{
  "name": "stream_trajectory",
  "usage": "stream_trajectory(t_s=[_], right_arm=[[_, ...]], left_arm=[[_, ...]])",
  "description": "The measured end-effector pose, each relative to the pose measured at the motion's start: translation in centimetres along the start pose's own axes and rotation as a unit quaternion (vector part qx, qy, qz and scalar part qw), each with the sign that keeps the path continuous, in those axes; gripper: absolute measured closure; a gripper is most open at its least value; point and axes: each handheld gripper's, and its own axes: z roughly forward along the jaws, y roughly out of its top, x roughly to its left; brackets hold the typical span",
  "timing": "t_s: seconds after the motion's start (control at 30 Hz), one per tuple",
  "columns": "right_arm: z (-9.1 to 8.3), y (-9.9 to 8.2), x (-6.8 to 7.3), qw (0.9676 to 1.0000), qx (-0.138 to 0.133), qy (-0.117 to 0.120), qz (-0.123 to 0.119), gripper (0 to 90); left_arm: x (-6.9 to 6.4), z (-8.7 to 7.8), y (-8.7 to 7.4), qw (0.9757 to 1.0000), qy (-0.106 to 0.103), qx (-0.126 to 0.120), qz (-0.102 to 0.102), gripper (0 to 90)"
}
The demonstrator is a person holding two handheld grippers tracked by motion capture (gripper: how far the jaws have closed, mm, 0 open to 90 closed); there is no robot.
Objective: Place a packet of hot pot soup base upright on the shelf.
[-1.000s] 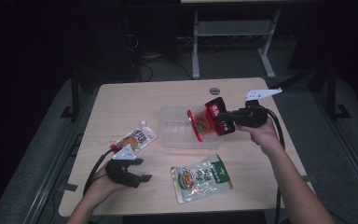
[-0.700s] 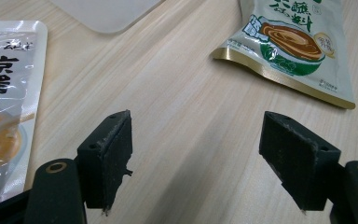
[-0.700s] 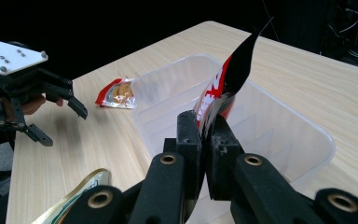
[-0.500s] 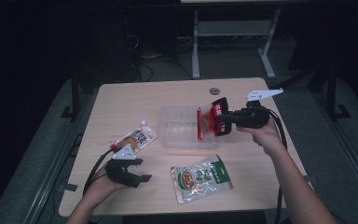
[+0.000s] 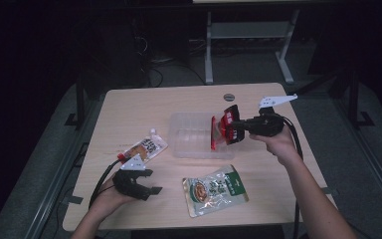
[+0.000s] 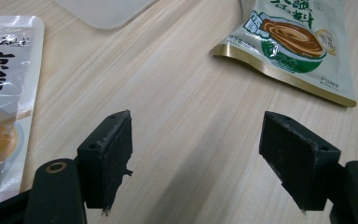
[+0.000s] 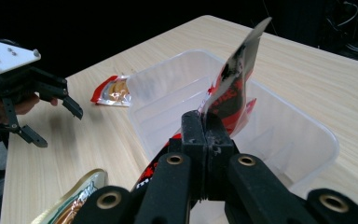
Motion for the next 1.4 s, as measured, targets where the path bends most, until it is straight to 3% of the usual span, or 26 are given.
stream_trajectory(t_s=[1.17,1.4], right_arm=[[3.7,-0.9,-0.8,0.9998,0.017,-0.003,0.012,89.1],[4.3,-1.2,-0.9,0.9996,0.022,-0.007,0.015,85.7]], left_arm=[[-0.2,0.4,0.0,0.9999,-0.008,0.010,-0.001,25.1],[-0.2,0.5,0.0,0.9999,-0.010,0.011,0.004,25.1]])
